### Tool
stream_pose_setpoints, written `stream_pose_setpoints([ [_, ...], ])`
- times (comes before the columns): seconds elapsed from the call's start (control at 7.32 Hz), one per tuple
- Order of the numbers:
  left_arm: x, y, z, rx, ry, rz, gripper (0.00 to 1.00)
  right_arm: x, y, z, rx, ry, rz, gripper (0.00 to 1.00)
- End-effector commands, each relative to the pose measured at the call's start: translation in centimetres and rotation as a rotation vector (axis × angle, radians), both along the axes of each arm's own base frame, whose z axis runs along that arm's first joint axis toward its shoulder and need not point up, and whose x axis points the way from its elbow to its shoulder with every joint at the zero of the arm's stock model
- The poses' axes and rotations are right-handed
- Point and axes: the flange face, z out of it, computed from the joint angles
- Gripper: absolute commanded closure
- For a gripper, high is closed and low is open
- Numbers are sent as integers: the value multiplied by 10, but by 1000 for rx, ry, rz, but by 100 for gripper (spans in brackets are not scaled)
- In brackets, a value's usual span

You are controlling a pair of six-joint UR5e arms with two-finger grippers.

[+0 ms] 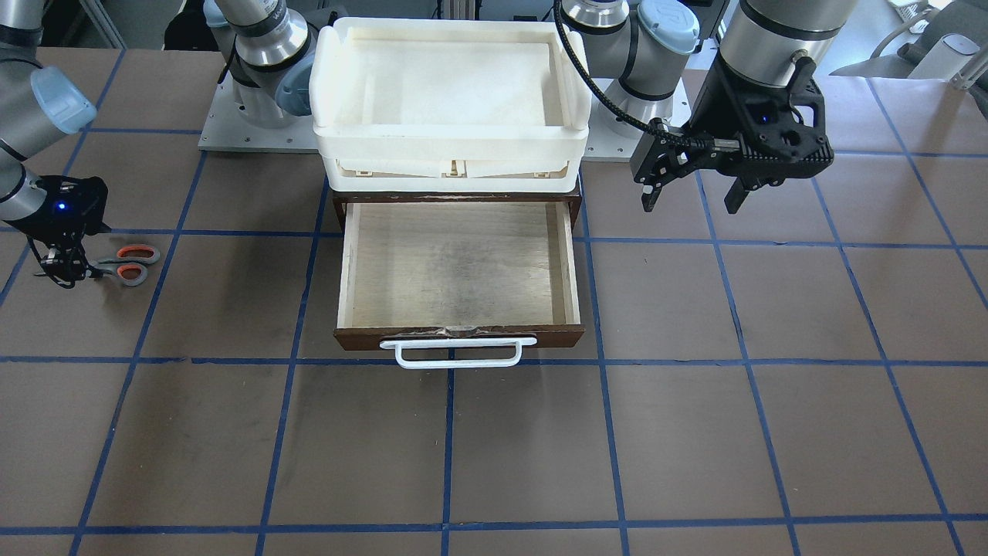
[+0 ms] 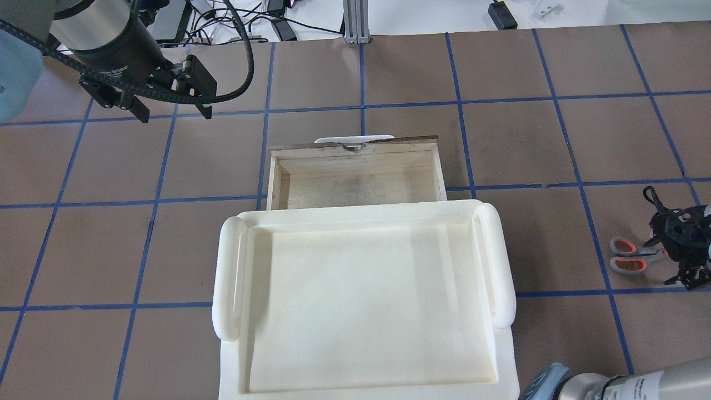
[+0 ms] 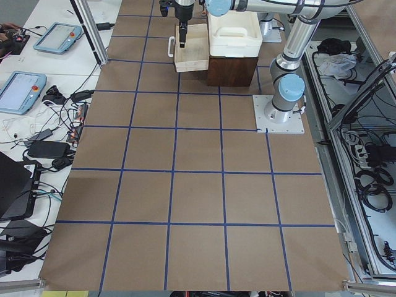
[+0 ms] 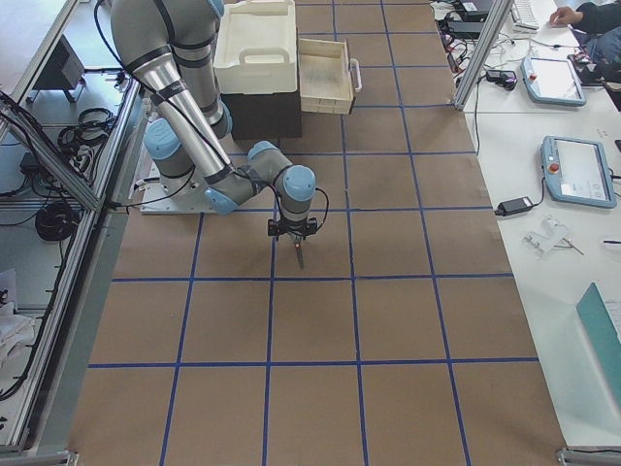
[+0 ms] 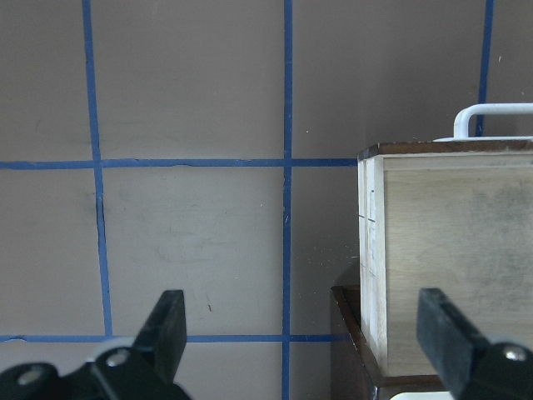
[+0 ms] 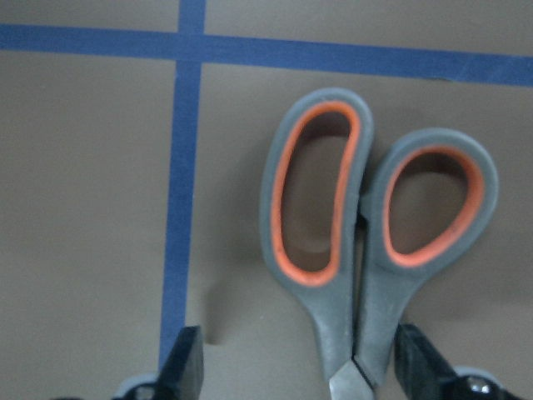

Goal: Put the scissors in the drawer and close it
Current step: 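Lower the right gripper and close it on the scissors handle, then lift the scissors with the right gripper and carry them over the drawer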

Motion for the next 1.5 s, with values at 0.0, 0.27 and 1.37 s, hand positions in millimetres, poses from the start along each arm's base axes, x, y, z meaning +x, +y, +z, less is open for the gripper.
stream_pose_setpoints([
  [0.0,0,0,0,-1,0,0,0,-2,0,0,-2,17,1,52],
  [0.27,0,0,0,-1,-1,0,0,-4,0,0,1,31,2,96],
  [1.37,0,2,3,-5,-3,0,0,51,-107,143,-95,105,20,100],
])
